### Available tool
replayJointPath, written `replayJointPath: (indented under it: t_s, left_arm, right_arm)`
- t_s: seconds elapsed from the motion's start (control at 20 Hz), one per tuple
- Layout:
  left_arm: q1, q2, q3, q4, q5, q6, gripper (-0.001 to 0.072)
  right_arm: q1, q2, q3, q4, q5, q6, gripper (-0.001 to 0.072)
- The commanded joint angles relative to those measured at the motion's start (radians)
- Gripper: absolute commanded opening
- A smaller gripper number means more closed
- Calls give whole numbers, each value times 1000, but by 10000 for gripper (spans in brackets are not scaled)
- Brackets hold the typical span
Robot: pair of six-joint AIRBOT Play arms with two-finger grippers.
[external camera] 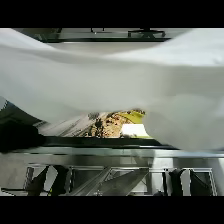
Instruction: Fold the shirts.
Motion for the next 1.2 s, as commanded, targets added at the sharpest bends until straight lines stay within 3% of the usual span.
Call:
replayJointPath:
  t_s: [0.0, 0.2, 0.45, 0.7, 0.95, 1.15]
  left_arm:
    - [-205, -139, 42, 298, -40, -66, 17]
    - [-439, -362, 42, 636, -39, -96, 17]
    - [-581, -670, 42, 893, 106, -96, 15]
    - [-584, -893, 61, 998, 290, -97, 6]
    - [-590, -1054, 256, 1038, 282, -106, 6]
    - [-639, -1103, 323, 1286, 178, -185, -1]
  right_arm:
    - [60, -119, -13, -18, 126, 2, 21]
    - [272, -342, -163, -269, 164, 61, 20]
    - [473, -666, -290, -406, -31, 47, 21]
    - [549, -959, -222, -405, -235, 82, 21]
    - [562, -1107, -115, -442, -241, 134, 21]
    - [563, -1110, -115, -811, -144, 304, 21]
